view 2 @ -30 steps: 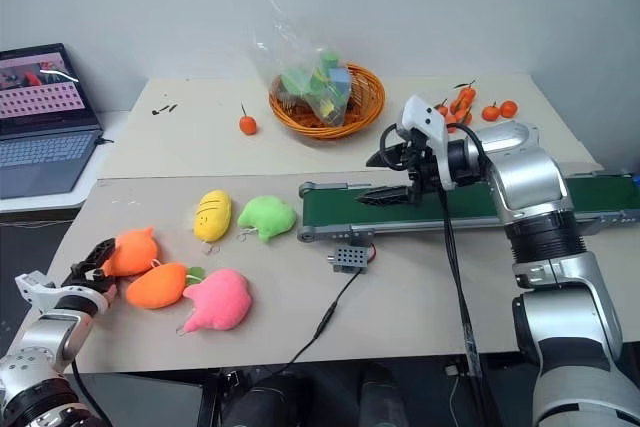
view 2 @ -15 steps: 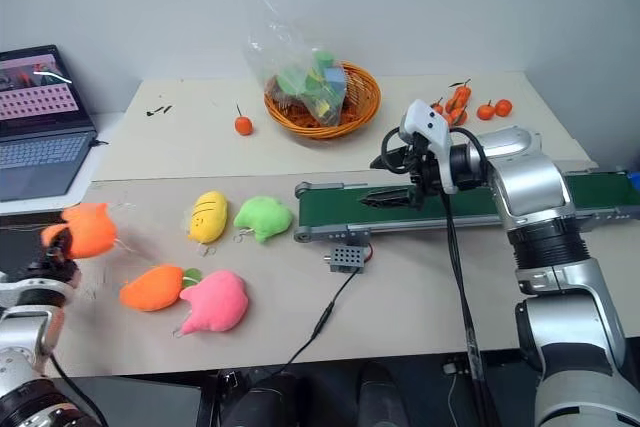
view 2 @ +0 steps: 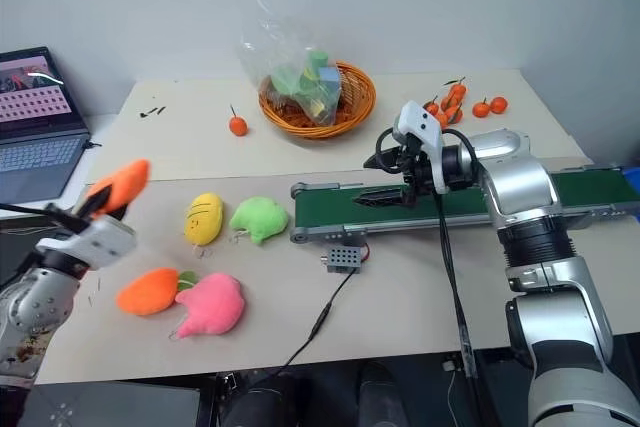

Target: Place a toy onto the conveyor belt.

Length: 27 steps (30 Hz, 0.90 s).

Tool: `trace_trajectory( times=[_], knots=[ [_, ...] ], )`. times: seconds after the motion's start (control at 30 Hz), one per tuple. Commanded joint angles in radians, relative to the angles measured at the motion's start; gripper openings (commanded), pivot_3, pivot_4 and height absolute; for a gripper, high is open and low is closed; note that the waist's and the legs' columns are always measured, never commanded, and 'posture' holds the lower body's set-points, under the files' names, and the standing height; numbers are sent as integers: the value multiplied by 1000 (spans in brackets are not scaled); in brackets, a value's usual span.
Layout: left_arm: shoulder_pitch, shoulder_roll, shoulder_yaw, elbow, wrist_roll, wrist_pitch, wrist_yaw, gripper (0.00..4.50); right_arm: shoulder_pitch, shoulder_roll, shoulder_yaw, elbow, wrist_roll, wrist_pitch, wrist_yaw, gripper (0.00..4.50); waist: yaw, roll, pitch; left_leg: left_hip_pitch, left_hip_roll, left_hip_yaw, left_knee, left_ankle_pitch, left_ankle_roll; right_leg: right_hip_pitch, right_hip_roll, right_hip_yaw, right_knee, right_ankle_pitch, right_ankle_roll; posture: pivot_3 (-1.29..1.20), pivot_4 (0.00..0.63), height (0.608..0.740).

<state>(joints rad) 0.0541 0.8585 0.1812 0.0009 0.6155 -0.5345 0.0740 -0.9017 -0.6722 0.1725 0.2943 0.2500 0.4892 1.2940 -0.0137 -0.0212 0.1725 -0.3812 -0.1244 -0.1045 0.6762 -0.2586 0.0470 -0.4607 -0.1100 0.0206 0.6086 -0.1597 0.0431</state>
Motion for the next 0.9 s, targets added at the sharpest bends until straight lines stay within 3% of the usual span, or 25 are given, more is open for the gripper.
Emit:
trace_trajectory(
  times=[0.03,0.13,0.43,0.9],
  knots=[
    [-24,45,-14,36,175,-72,170,839,-2,-10,-41,-37,11,-12,-17,4500,0,0,0,0,0,0,0,0,0,0,0,0,1,0,0,0,150,740],
    [-105,65,-62,81,231,-116,221,839,12,-17,-43,-57,20,4,-16,4500,2,0,0,1,1,0,0,1,-1,0,1,-2,2,0,0,0,150,740],
    [-502,50,-276,305,215,-296,163,839,38,-46,-60,-123,42,49,-11,4500,9,0,0,-2,-1,0,3,1,-1,0,-2,-7,1,0,0,0,150,740],
    [-982,-209,-639,789,391,-463,265,839,248,-137,-195,-439,141,236,-139,4500,17,-1,0,-6,-1,1,8,2,-3,0,-2,-8,2,1,2,0,150,740]
  ],
)
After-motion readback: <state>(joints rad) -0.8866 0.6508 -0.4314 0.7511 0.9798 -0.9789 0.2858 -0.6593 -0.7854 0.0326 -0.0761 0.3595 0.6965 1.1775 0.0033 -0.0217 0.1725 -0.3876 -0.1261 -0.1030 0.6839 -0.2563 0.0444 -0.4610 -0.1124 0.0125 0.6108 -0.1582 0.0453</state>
